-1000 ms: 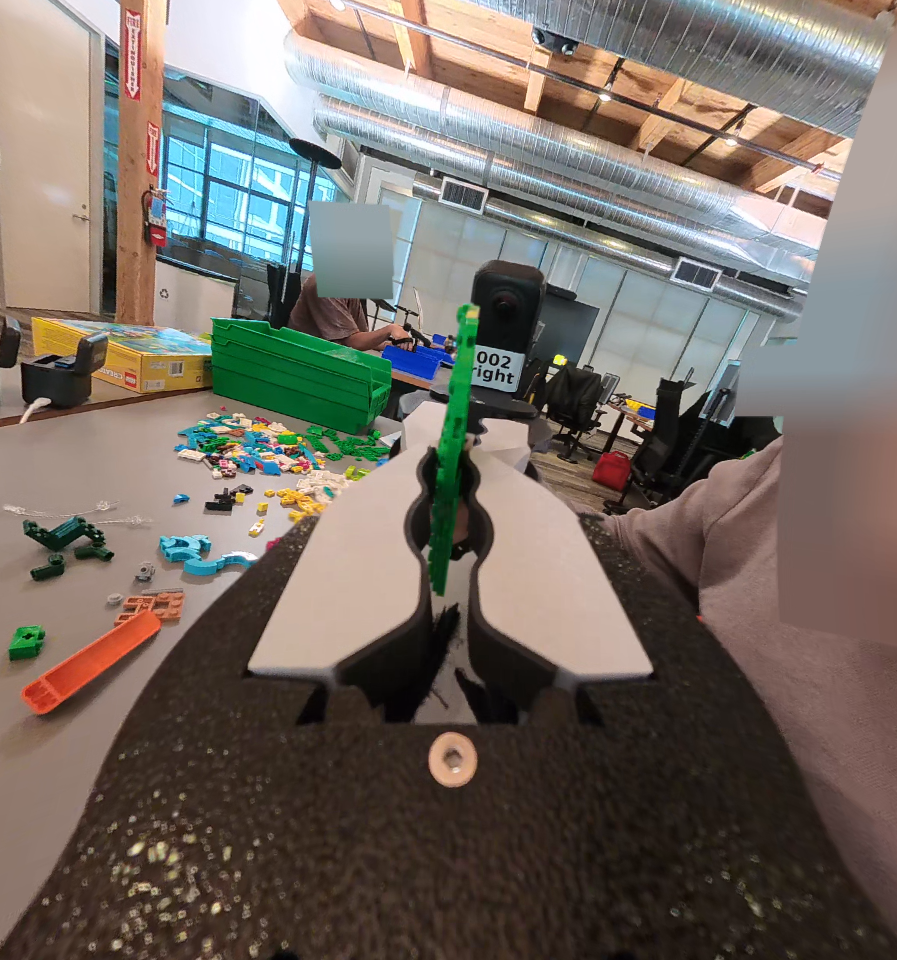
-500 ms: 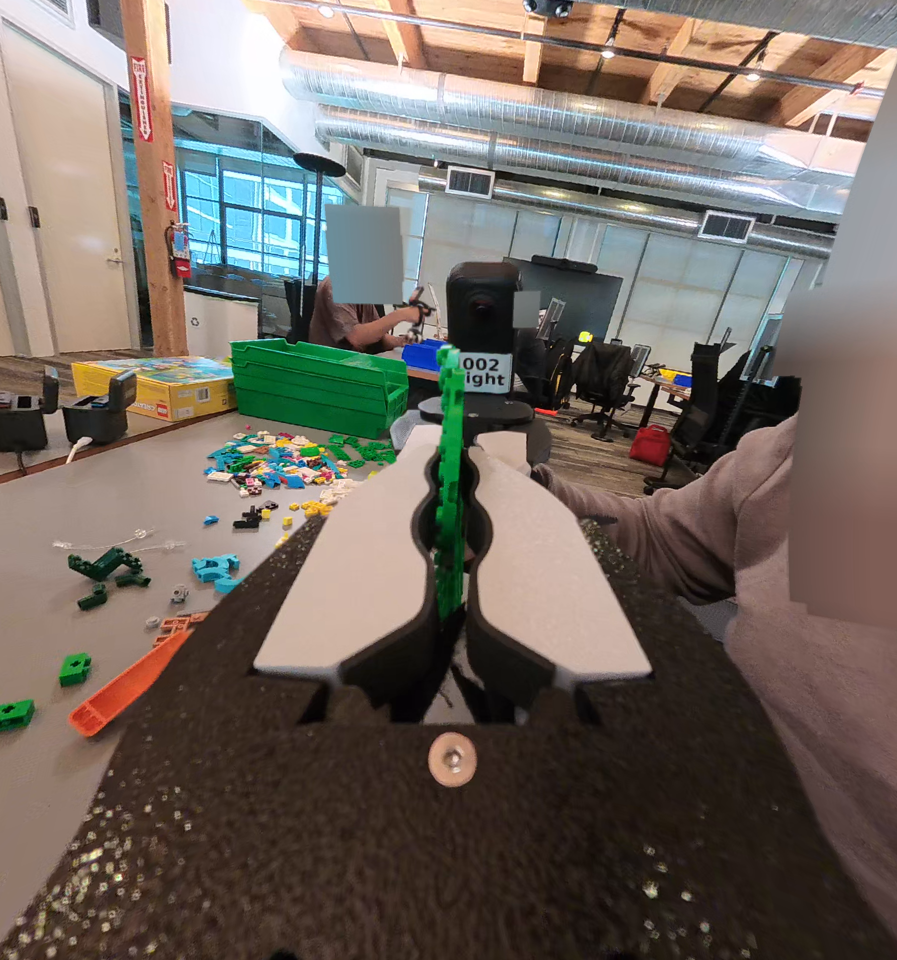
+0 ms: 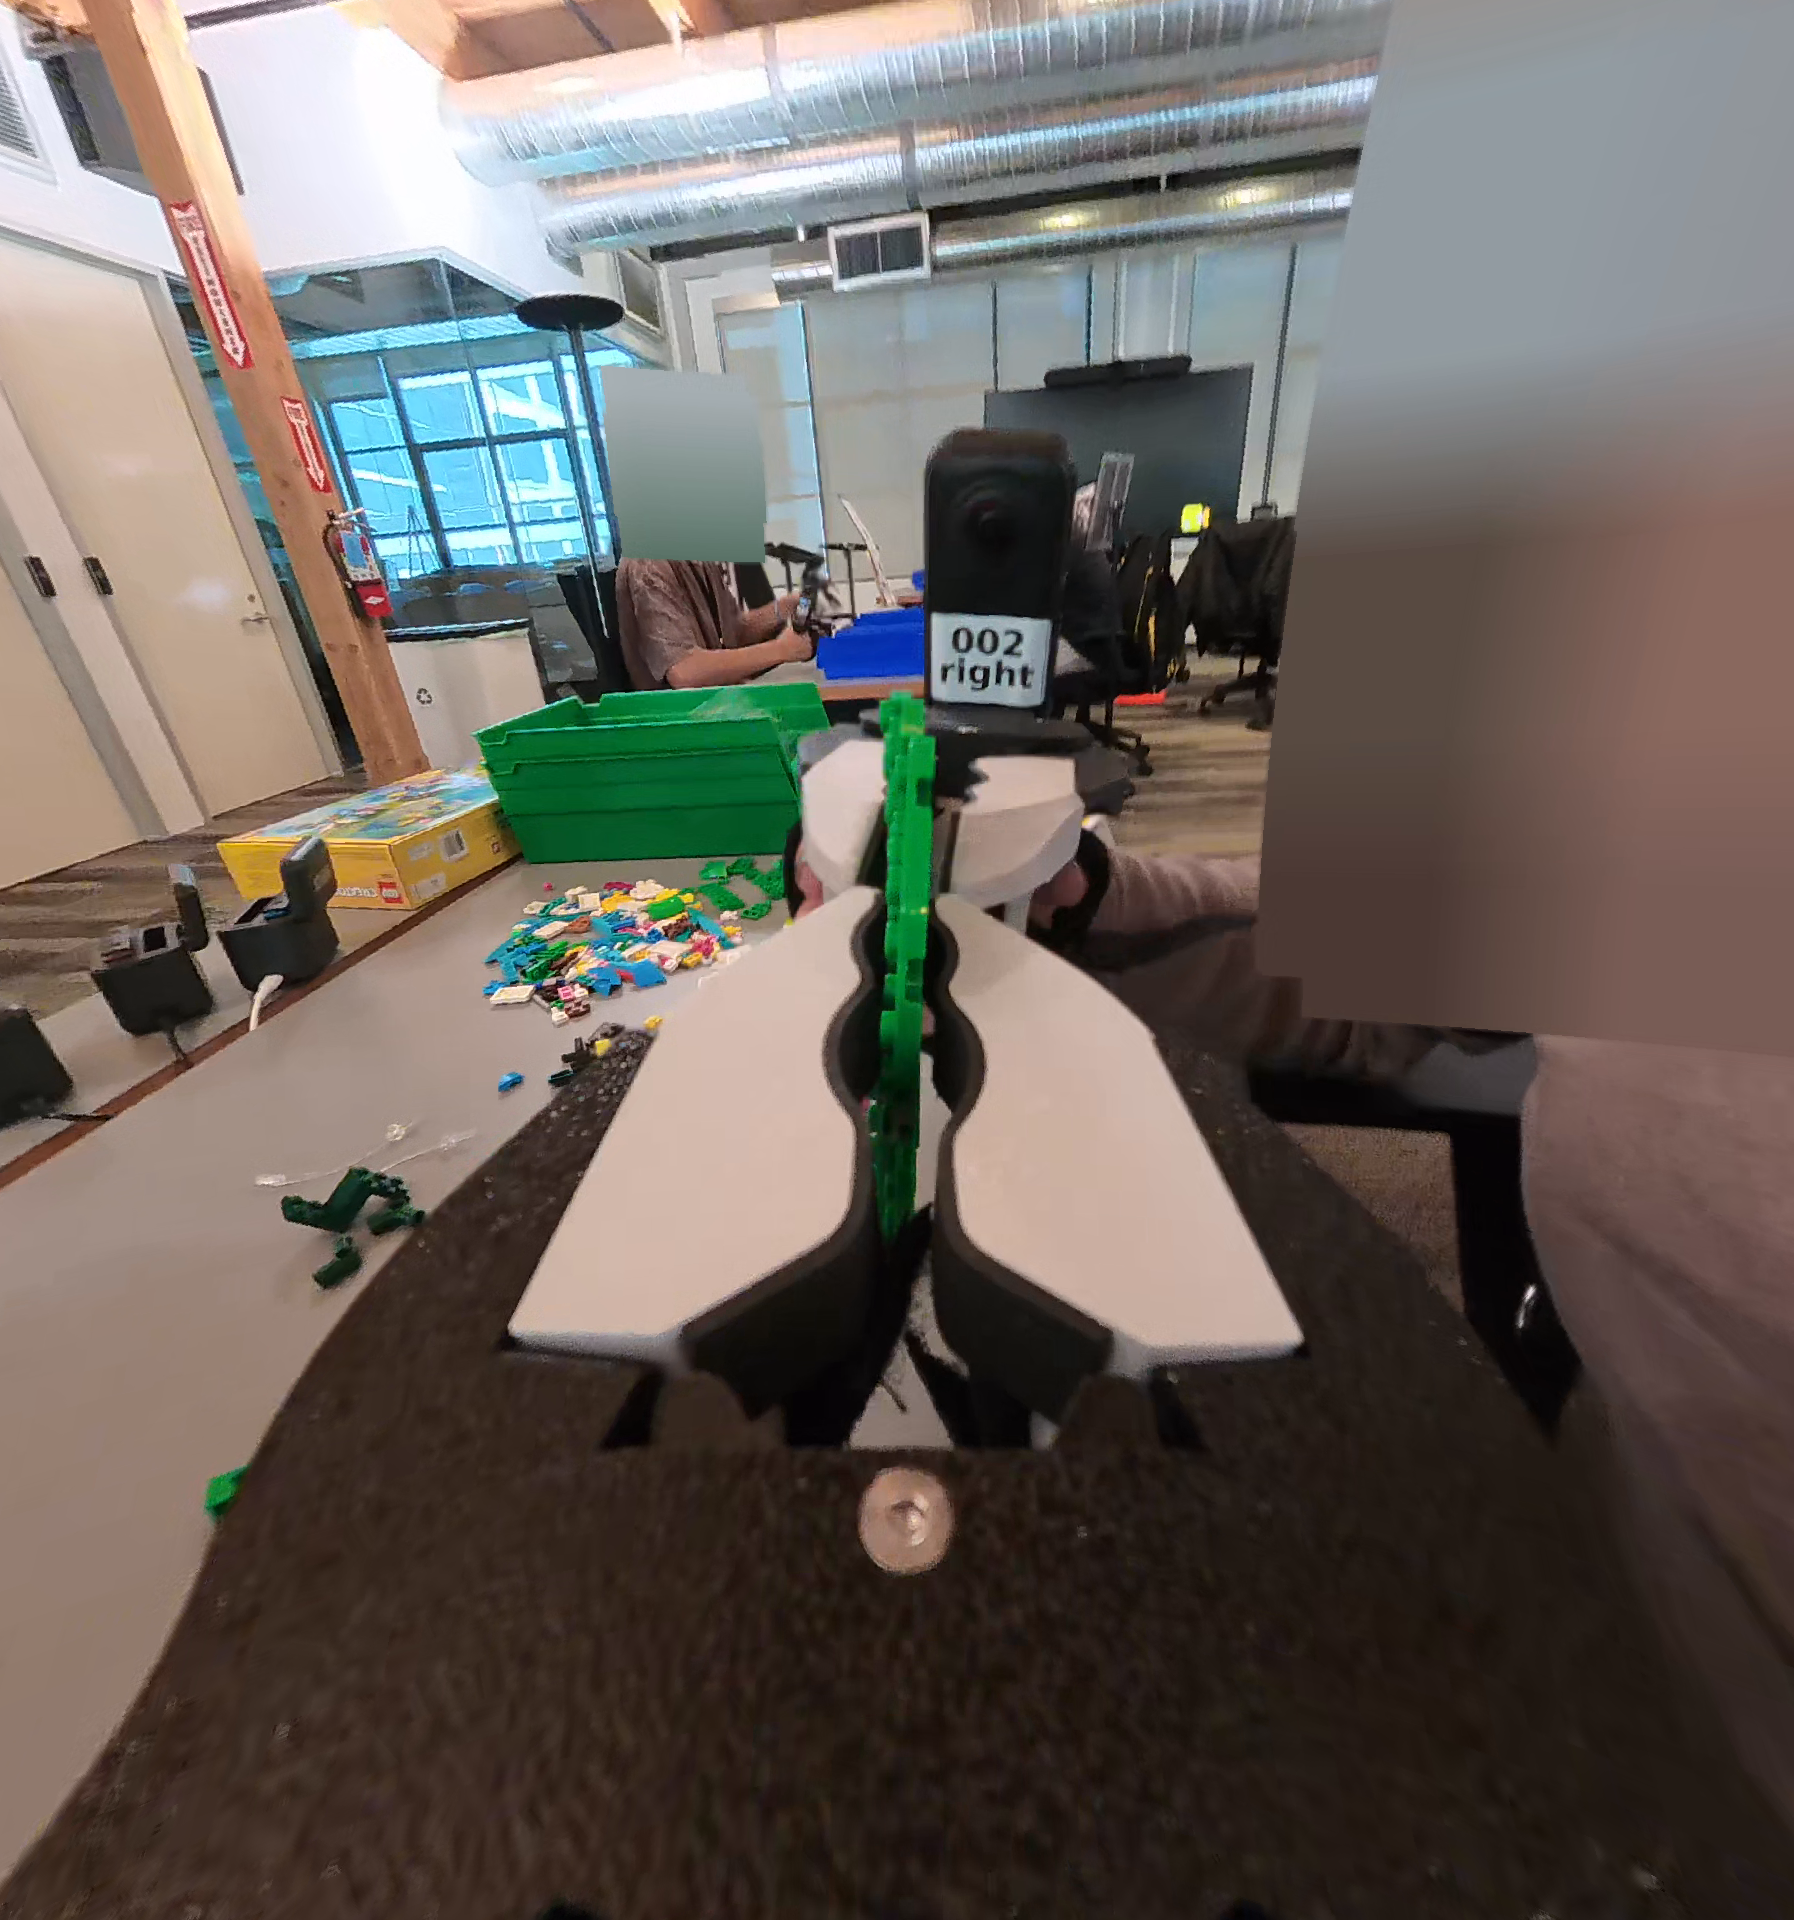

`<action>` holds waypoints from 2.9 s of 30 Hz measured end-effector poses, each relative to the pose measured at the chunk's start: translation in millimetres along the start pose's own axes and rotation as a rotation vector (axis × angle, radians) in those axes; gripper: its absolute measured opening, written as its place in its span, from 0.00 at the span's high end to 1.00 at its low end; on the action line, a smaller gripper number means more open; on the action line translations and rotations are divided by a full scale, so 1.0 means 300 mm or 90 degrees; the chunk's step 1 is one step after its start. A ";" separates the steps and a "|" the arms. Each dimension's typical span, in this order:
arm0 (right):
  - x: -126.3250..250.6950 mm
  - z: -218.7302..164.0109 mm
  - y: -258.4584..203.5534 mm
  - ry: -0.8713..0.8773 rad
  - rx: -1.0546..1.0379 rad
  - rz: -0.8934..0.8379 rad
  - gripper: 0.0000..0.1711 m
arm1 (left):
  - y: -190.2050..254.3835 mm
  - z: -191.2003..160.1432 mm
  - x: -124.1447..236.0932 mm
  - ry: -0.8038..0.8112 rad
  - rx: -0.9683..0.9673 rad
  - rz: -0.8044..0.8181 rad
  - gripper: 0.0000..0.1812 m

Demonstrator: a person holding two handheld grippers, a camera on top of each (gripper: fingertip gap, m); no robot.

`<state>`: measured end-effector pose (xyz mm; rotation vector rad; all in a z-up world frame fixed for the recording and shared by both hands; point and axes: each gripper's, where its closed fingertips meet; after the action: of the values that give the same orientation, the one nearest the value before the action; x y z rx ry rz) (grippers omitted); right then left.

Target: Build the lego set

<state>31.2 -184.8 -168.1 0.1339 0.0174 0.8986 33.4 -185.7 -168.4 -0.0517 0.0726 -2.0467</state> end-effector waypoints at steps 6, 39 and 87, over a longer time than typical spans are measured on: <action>-0.007 0.010 -0.024 -0.004 0.016 0.009 0.98 | 0.023 -0.005 -0.009 -0.010 -0.021 -0.015 0.97; -0.050 -0.122 -0.057 -0.186 0.350 -0.064 0.96 | 0.115 -0.032 -0.019 -0.034 -0.332 0.000 0.97; 0.051 -0.060 0.170 -0.252 0.837 -0.500 0.75 | -0.128 -0.074 0.007 0.060 0.304 -0.015 0.97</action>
<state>-0.2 -139.4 -179.1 1.4226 0.2736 -0.0615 -3.0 -169.3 -187.6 0.3423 -0.3595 -2.0394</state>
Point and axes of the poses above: each gripper's, where its closed fingertips meet, x back along the fingers, z out of its top, y = z × x across the jaws, and after that the axes turned 7 degrees about -y, right-handed
